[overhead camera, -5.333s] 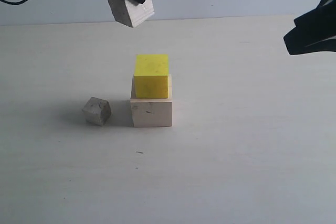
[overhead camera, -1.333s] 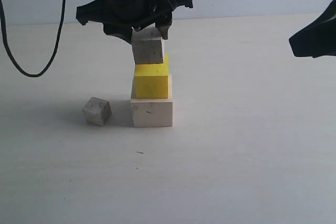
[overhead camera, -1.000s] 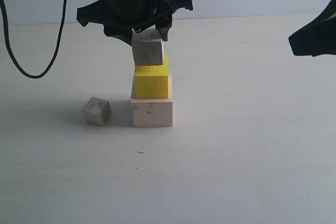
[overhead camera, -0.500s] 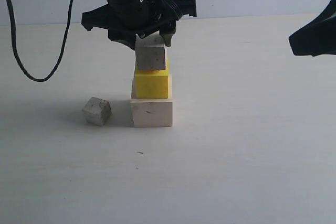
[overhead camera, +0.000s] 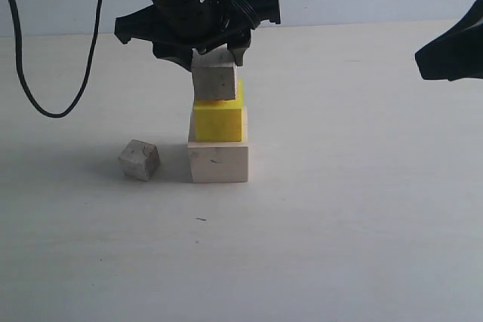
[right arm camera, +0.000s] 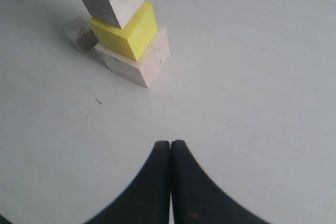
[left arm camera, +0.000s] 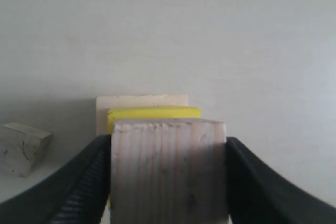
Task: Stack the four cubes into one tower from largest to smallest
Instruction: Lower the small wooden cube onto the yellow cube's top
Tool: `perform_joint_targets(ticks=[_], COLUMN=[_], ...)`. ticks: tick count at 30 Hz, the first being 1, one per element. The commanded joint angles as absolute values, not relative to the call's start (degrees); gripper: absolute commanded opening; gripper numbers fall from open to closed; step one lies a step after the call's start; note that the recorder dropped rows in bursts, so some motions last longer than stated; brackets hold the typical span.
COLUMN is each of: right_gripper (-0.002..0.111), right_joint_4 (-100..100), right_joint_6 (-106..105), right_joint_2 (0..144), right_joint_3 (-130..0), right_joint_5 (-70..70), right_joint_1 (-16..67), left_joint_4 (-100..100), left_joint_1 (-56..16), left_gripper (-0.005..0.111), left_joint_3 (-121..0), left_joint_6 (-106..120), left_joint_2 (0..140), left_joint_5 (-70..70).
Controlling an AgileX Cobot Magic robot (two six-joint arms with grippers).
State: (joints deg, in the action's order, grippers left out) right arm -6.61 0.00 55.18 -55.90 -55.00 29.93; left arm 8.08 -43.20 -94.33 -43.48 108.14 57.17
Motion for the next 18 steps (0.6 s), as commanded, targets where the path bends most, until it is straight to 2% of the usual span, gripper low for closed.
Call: perform_joint_targets(ticks=[1,18], right_gripper=[0.0,0.0], right_joint_4=[-6.9,-6.9], right_joint_6=[0.0,0.0], right_joint_2=[54.7,54.7], right_joint_3=[-55.7,-55.7], right_joint_5=[-54.3,-54.3], right_joint_1=[30.0,30.0], left_joint_4=[8.9,8.9], left_joint_1=[-43.4,-43.4], left_gripper=[0.0,0.0], left_joint_3=[-94.6,-94.6], left_joint_6=[-43.9,-44.1], left_joint_2=[108.3,108.6], left_joint_5=[57.1,56.9])
